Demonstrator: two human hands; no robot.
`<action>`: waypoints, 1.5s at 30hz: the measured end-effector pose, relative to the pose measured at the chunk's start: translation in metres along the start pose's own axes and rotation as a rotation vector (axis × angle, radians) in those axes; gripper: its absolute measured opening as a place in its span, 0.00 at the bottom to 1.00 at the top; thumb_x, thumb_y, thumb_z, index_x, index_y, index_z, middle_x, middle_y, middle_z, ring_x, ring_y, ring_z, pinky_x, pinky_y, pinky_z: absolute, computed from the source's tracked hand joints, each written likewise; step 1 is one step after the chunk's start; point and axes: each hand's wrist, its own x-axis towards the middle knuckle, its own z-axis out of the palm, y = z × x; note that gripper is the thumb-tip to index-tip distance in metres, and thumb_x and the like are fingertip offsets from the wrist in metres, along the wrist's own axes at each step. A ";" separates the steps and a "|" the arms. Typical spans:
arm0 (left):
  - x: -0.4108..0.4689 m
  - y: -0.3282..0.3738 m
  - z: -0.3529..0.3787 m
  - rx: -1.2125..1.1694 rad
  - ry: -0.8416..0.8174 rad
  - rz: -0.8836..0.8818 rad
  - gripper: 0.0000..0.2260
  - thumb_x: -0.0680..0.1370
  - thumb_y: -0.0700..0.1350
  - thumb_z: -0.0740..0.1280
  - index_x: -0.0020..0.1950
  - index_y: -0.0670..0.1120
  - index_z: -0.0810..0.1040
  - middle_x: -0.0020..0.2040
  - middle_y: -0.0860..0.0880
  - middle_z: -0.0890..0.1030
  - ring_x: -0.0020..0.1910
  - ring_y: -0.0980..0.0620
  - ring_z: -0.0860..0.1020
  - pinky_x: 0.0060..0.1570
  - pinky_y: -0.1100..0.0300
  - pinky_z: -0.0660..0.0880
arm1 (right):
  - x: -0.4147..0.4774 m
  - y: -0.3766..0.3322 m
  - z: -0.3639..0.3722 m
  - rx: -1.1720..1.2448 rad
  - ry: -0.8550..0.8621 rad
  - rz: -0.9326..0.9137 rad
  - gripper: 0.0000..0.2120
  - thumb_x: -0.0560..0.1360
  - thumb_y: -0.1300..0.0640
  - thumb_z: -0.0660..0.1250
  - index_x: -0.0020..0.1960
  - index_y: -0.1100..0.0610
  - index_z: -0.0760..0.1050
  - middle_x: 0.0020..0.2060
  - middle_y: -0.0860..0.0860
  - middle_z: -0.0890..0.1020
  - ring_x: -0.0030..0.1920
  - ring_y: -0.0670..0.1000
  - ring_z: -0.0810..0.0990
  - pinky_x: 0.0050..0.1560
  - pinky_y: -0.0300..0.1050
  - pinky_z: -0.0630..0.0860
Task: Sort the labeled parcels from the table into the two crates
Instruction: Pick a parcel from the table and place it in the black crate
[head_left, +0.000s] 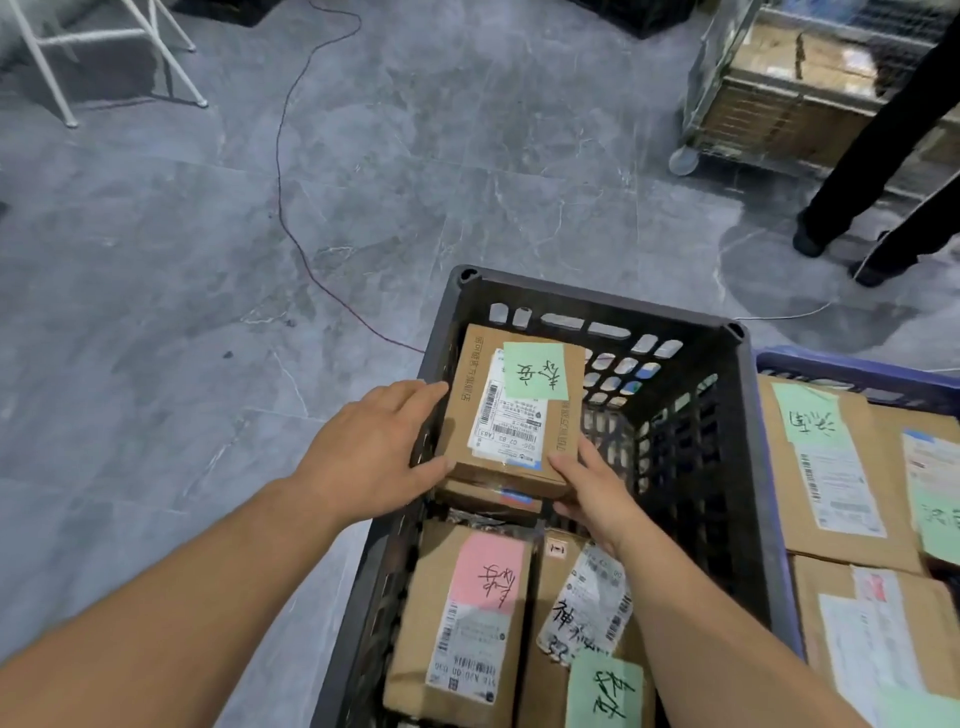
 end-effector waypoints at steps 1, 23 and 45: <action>0.000 0.002 -0.001 -0.003 0.000 -0.002 0.34 0.77 0.62 0.61 0.78 0.54 0.50 0.77 0.53 0.57 0.74 0.51 0.59 0.69 0.54 0.62 | -0.001 -0.003 0.000 -0.036 0.005 0.010 0.19 0.80 0.47 0.62 0.68 0.33 0.66 0.57 0.41 0.81 0.59 0.48 0.78 0.64 0.55 0.74; -0.105 0.162 -0.087 -0.089 -0.043 0.212 0.31 0.78 0.60 0.60 0.78 0.50 0.54 0.77 0.50 0.59 0.74 0.50 0.59 0.71 0.54 0.59 | -0.310 -0.071 -0.084 -0.898 0.470 -0.116 0.22 0.81 0.50 0.59 0.73 0.52 0.64 0.71 0.53 0.67 0.70 0.55 0.67 0.62 0.47 0.70; -0.351 0.473 -0.078 -0.019 0.049 0.840 0.29 0.77 0.62 0.61 0.75 0.52 0.61 0.71 0.51 0.69 0.68 0.49 0.68 0.62 0.53 0.67 | -0.714 0.103 -0.176 -0.738 1.142 -0.018 0.23 0.81 0.47 0.58 0.75 0.49 0.62 0.67 0.50 0.70 0.66 0.53 0.70 0.58 0.47 0.72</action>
